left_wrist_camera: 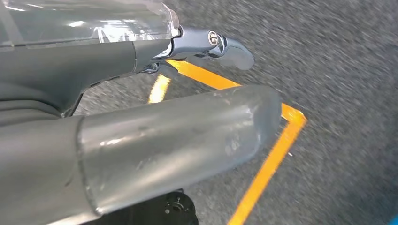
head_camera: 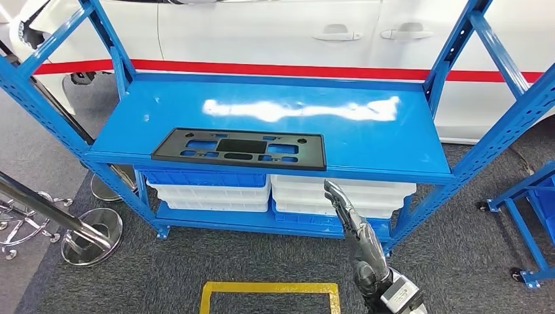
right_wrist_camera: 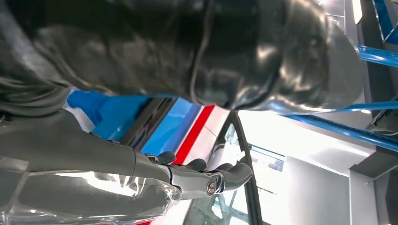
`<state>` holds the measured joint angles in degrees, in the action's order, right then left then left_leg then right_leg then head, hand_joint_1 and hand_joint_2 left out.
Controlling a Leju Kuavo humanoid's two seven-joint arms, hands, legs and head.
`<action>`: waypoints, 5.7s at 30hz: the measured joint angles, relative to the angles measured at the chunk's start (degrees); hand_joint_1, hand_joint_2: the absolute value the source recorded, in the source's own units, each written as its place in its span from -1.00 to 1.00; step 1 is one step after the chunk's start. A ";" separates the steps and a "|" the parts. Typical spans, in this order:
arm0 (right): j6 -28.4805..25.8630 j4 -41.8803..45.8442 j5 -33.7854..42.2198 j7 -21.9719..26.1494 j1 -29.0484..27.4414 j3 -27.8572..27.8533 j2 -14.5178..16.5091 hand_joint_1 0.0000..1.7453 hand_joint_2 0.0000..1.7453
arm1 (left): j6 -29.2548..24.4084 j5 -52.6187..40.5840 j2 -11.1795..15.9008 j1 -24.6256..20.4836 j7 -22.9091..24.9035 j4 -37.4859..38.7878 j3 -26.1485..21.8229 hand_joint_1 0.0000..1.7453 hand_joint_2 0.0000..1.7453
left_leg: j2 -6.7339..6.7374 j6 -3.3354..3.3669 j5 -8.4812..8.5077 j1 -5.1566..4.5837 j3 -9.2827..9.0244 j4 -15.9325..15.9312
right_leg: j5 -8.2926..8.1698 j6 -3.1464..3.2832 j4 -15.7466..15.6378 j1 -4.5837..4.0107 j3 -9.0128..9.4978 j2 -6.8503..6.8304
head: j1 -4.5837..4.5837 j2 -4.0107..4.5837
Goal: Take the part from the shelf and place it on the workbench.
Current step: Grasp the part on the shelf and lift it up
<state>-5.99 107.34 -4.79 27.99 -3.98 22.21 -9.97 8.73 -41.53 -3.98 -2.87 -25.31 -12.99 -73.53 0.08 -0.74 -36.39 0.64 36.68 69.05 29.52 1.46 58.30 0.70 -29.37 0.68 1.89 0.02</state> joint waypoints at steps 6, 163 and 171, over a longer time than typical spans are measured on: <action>0.02 0.31 -0.09 0.03 -0.17 -0.14 0.00 -1.00 -1.00 | -0.14 -0.02 0.03 0.32 -0.02 0.03 0.00 -1.00 -1.00 | -0.15 2.10 12.05 -0.60 -0.84 -9.56 | 2.26 -2.08 0.48 -0.10 2.86 0.25 | -0.02 0.00; -30.69 -46.26 -85.21 -41.46 30.11 29.75 9.49 1.00 1.00 | -1.45 -8.92 -0.36 -3.32 -2.55 0.14 4.97 -1.00 -1.00 | 0.07 2.24 11.13 -0.03 -4.43 -12.09 | 1.74 -1.91 7.82 0.03 -7.75 -0.46 | -0.02 0.00; -31.08 -45.62 -85.20 -41.30 29.68 29.75 8.99 1.00 1.00 | -1.28 -8.84 -0.42 -3.27 -2.95 0.14 4.96 -1.00 -1.00 | -0.12 1.62 10.48 -0.35 -4.30 -11.20 | -2.98 -1.31 1.58 -0.05 -5.10 -0.63 | -0.02 0.00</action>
<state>-37.06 61.72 -89.99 -13.32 25.70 51.95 -0.97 7.45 -50.37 -4.40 -6.14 -28.26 -12.85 -68.57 -0.04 0.87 -25.91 0.29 32.38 57.84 26.55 0.15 59.88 0.65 -34.46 0.04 1.87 0.02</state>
